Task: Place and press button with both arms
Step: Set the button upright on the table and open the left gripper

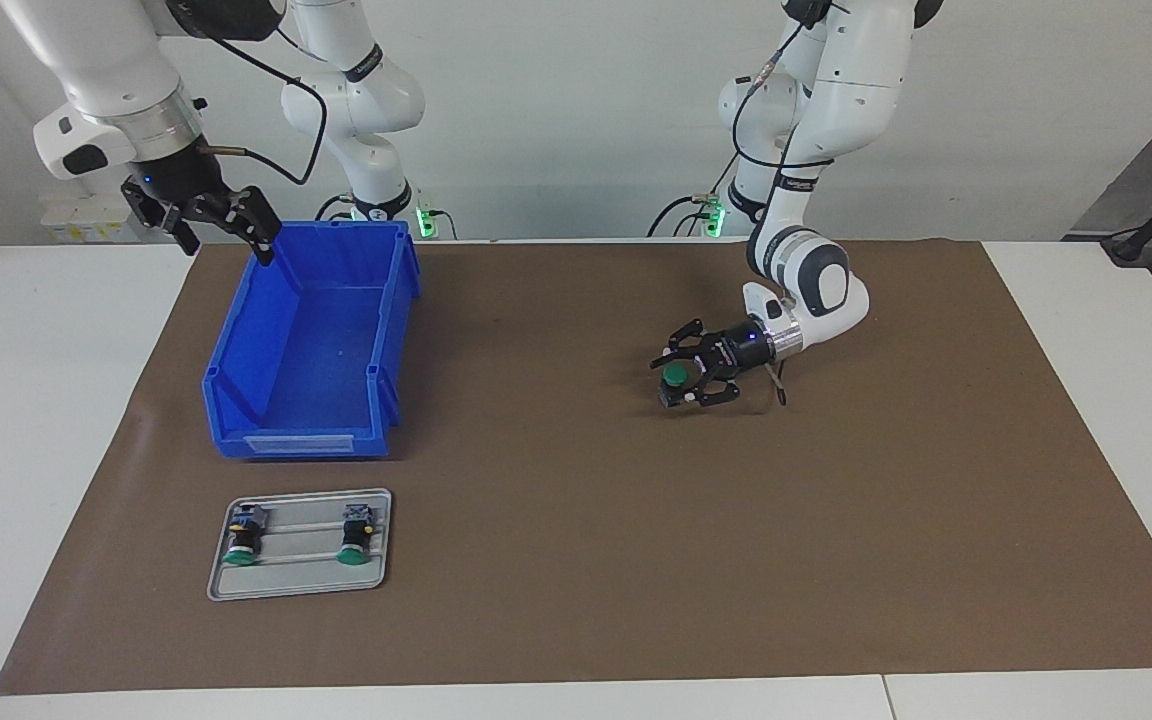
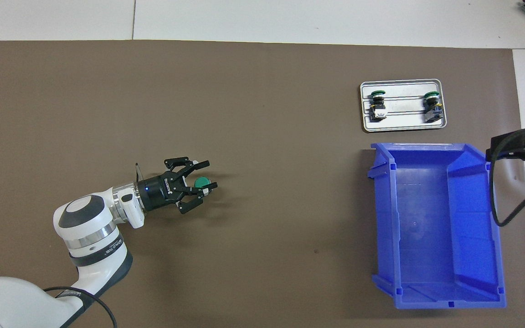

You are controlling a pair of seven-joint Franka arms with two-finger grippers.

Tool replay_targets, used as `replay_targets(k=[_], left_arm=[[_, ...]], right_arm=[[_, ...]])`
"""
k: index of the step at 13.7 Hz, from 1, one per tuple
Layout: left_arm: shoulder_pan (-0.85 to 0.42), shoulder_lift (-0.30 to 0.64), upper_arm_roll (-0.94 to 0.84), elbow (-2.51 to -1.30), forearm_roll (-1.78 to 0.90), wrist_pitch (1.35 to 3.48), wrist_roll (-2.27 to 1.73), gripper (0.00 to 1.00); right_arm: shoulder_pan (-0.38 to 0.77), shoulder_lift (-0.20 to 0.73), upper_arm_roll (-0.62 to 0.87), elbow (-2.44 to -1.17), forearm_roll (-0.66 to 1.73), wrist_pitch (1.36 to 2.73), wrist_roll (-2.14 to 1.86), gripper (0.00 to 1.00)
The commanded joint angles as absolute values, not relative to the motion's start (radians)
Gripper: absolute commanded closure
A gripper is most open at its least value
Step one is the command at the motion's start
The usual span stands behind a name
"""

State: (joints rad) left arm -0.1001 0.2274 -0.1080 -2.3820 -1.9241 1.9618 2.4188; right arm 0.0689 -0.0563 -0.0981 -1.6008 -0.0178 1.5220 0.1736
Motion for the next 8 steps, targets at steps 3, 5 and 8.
replay_targets(k=[3, 5, 8], left_arm=[[-0.106, 0.181, -0.103, -2.316, -1.930, 1.977, 2.258, 0.37], [-0.120, 0.149, -0.106, -2.296, -1.928, 2.050, 2.185, 0.37], [-0.169, 0.111, -0.117, -2.241, -1.896, 2.205, 2.053, 0.37]], right_arm=[[0.064, -0.080, -0.091, -1.626, -0.018, 1.520, 0.183, 0.00], [0.064, -0.080, -0.091, -1.624, -0.018, 1.520, 0.183, 0.00], [0.064, -0.080, -0.091, -1.624, -0.018, 1.520, 0.183, 0.00]])
